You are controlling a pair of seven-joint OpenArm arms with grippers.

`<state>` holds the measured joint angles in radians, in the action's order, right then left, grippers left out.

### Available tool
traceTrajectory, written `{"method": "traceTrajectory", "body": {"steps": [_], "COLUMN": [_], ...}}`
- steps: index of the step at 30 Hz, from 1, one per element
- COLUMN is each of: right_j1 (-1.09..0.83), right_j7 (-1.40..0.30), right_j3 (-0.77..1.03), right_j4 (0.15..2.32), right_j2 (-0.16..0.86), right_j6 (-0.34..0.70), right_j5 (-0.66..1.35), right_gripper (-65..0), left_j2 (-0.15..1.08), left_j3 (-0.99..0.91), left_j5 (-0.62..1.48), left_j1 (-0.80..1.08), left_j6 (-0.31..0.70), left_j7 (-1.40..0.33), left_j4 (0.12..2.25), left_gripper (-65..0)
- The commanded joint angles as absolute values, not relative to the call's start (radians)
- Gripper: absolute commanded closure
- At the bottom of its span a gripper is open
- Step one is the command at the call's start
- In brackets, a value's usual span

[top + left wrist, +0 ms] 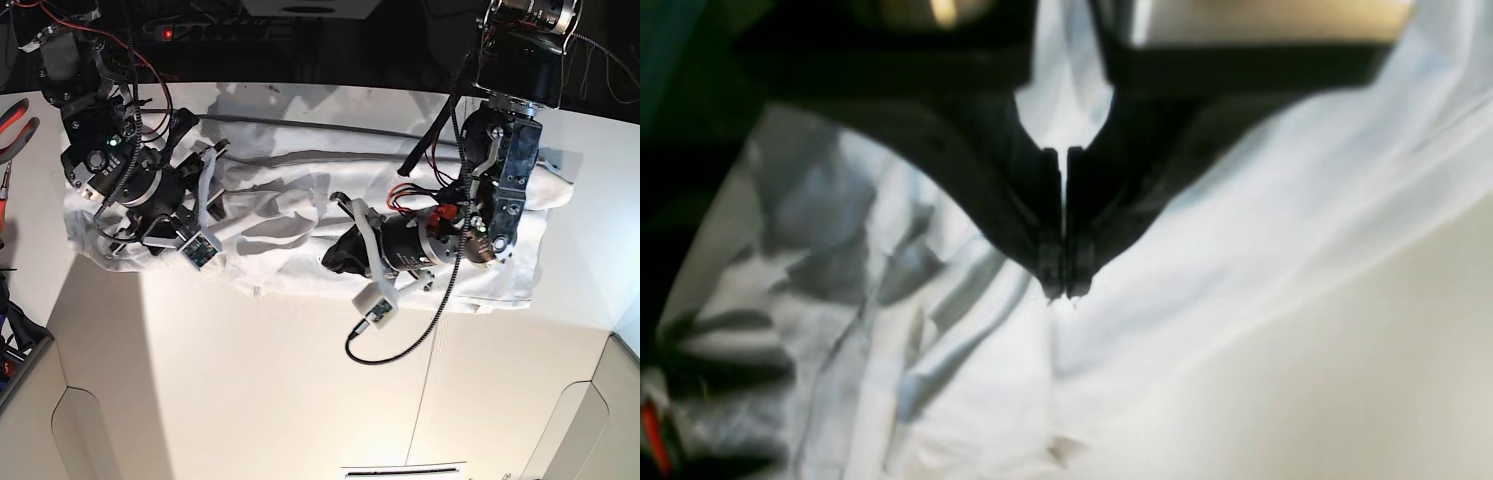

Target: Layout the t-shirt on the table in an organized manner, then fold the t-shirt properly

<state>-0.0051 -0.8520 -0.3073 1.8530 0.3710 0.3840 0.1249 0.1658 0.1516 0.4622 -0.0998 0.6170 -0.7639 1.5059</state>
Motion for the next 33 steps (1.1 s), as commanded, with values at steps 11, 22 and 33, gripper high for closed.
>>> {"method": "traceTrajectory", "body": {"steps": [11,22,33], "right_j1": [0.010,0.011,0.011], "right_j7": [-0.808,-0.808,-0.812], "right_j3": [-0.300,-0.300,-0.300], "right_j4": [1.876,1.876,1.876], "right_j2": [0.207,0.068,0.069], "right_j6": [0.537,0.520,0.520], "right_j5": [0.392,0.358,0.355], "right_gripper": [-26.1,-26.1,-26.1], "left_j2": [0.221,0.421,0.474], "left_j3": [-0.181,-0.455,-0.506], "left_j5": [0.524,0.474,0.664], "left_j1": [-0.119,-0.119,-0.130], "left_j6": [0.671,0.558,0.553], "left_j7": [-0.699,-0.697,-0.650], "left_j4": [1.527,1.517,1.051], "left_gripper": [-0.9,-27.9,-31.9]}}
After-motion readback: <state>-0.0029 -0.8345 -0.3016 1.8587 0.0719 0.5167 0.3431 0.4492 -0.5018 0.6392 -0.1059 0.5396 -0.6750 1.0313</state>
